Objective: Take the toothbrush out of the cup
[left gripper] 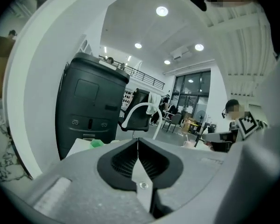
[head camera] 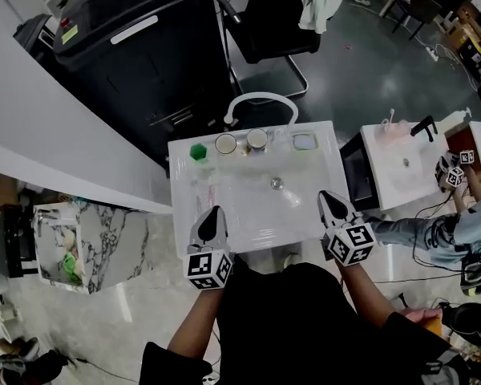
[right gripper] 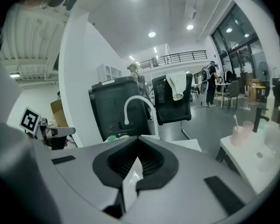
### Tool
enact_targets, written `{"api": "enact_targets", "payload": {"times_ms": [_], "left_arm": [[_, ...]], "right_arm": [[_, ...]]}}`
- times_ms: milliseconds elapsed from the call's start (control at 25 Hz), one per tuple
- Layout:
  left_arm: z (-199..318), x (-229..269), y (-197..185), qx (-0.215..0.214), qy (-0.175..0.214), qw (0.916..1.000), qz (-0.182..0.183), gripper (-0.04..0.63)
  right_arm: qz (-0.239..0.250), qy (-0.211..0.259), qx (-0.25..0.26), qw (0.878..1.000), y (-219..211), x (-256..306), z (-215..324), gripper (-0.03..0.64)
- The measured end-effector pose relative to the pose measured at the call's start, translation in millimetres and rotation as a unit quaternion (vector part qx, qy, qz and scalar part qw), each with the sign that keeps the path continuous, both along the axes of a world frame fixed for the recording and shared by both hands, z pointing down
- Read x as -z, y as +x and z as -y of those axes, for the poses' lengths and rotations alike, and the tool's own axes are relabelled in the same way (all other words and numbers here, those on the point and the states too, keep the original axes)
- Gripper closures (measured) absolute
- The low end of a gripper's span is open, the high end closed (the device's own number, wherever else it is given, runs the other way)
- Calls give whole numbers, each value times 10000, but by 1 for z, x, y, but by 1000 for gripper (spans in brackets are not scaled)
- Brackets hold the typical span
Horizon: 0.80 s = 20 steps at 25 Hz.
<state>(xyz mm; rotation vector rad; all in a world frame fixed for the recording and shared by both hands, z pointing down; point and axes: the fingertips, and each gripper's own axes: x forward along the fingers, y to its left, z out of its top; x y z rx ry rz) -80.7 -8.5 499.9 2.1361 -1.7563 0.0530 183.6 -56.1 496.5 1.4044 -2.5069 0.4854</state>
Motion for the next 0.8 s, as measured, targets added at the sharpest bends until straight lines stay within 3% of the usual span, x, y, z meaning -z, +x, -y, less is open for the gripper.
{"api": "enact_targets", "payload": {"times_ms": [240,480,800], "left_arm": [[-15,25,71,446,266,9985,183,572],[-55,26,126,785,179,9965,211,572],[-96,33,152,500,169,9979,376,572]], "right_arm": [[12,240,403,9989,69,10,-8,615],[89,258,763,9967,107,7,-32,615],[278,232,756,9965,101,16,-79,615]]}}
